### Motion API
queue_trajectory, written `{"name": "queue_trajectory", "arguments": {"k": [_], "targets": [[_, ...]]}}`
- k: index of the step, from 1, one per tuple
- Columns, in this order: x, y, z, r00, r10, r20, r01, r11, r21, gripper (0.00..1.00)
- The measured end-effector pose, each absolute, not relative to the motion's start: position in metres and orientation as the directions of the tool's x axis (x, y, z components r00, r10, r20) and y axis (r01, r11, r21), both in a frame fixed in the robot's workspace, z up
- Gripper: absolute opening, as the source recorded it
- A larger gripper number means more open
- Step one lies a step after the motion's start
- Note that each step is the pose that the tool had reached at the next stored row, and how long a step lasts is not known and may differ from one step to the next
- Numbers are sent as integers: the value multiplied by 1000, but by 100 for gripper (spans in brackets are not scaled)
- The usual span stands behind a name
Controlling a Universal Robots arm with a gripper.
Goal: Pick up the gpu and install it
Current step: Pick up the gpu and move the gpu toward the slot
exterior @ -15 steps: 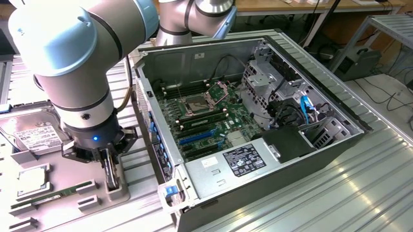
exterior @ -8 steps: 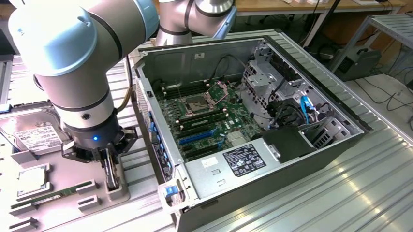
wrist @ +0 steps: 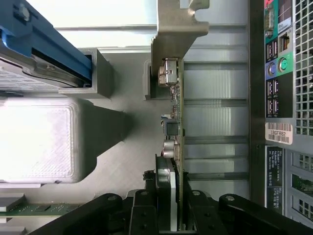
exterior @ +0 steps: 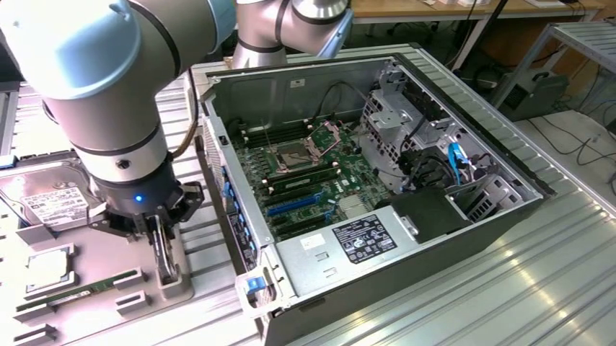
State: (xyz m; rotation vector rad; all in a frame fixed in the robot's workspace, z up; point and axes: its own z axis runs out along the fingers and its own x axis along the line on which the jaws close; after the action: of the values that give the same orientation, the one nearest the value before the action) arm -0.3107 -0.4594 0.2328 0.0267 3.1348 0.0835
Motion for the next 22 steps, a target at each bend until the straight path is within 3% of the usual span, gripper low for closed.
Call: {"name": "queue_trajectory", "arguments": {"k": [22], "targets": [[-311,-459,320,-1000,17,-5,17,998,62,28]]}}
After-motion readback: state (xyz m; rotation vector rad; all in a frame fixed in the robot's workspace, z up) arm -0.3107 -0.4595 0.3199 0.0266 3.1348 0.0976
